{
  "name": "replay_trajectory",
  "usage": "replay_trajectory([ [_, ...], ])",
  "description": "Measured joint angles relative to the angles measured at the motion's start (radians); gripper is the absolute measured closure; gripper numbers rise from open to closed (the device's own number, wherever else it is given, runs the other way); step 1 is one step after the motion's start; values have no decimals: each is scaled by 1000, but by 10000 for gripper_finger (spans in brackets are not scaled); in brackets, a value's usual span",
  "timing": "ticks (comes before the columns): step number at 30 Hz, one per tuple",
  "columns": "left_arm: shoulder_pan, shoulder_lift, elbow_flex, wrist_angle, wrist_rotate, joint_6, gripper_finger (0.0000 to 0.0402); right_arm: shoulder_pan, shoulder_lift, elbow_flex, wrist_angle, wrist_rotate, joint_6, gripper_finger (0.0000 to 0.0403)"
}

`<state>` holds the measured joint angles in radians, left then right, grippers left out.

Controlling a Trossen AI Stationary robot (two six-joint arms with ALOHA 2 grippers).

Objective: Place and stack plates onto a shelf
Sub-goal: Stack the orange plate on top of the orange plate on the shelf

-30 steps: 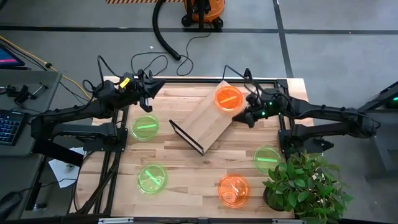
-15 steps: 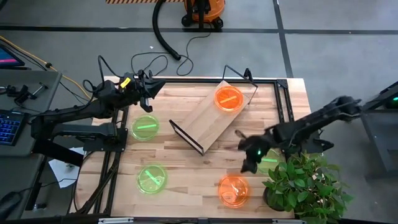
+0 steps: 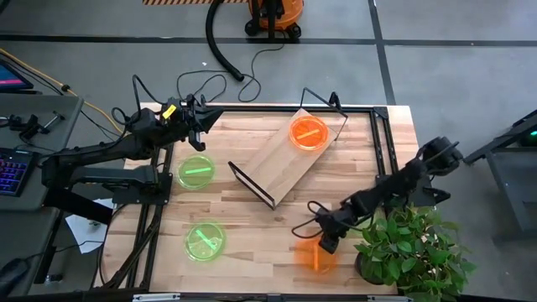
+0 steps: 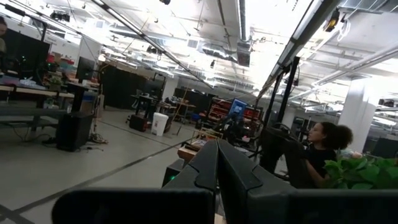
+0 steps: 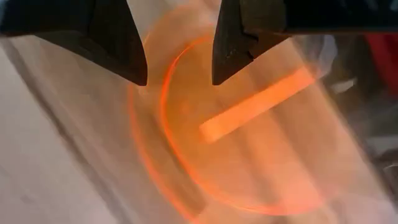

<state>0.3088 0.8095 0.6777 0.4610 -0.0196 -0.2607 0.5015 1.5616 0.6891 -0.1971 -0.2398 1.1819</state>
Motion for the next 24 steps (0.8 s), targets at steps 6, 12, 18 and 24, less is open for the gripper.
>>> replay_trajectory([
  [6,0,0,0,0,0,0,401,42,46,3,67,31,26,224],
  [12,0,0,0,0,0,0,401,53,47,3,75,87,66,224],
  [18,0,0,0,0,0,0,401,9,22,-1,66,180,40,224],
  [24,0,0,0,0,-1,1,401,-53,-17,-1,63,180,-31,224],
])
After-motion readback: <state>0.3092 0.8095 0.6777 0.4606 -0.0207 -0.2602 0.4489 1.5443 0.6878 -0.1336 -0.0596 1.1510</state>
